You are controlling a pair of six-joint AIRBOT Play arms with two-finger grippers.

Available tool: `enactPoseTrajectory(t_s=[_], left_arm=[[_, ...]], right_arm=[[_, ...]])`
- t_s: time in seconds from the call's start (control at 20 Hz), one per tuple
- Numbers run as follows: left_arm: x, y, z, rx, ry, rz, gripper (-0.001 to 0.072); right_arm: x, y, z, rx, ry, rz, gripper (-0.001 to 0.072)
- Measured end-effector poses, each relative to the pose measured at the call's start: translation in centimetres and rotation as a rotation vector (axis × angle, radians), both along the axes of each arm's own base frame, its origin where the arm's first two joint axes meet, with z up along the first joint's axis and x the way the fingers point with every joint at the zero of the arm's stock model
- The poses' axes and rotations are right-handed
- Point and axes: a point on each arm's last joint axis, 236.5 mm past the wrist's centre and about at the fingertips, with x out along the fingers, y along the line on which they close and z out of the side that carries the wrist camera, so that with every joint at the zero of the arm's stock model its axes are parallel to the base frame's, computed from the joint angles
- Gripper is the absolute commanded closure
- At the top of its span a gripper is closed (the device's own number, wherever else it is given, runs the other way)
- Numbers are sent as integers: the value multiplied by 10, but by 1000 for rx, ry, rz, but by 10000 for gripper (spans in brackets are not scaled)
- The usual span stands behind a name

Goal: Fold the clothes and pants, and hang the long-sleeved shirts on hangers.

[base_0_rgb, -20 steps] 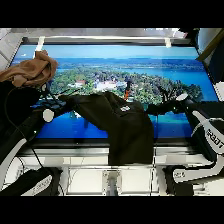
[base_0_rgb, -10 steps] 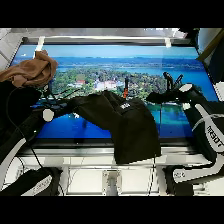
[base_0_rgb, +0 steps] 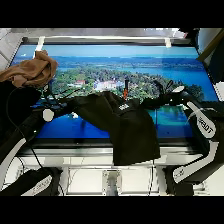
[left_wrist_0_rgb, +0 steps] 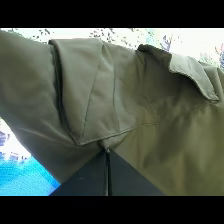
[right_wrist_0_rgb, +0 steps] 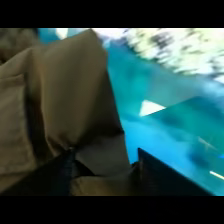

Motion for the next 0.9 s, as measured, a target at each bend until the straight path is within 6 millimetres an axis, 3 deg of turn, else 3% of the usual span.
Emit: enactPoseTrajectory(t_s=[0.15, 0.3, 0.35, 0.5, 0.55, 0.65, 0.75, 0.85, 0.9], left_arm=[[5, 2, 9, 17, -23, -20, 696], [26, 6, 50, 46, -100, -49, 696], [37, 9, 72, 64, -146, -59, 697], [74, 17, 165, 122, -341, -67, 697], [85, 19, 197, 143, -403, -67, 697], [101, 19, 242, 188, -475, -88, 697], [115, 11, 257, 234, -479, -137, 697], [130, 0, 247, 272, -446, -191, 696], [139, -6, 235, 284, -418, -214, 697]], right_arm=[[-2, 14, 17, 54, -19, 73, 699], [9, 26, 69, 119, -111, 143, 699], [14, 30, 94, 142, -162, 161, 699], [27, 40, 190, 188, -379, 193, 699], [28, 41, 220, 191, -443, 190, 699], [20, 43, 272, 185, -543, 181, 699], [3, 45, 301, 169, -569, 181, 699], [-17, 46, 300, 136, -509, 188, 699], [-30, 49, 288, 115, -449, 195, 699]])
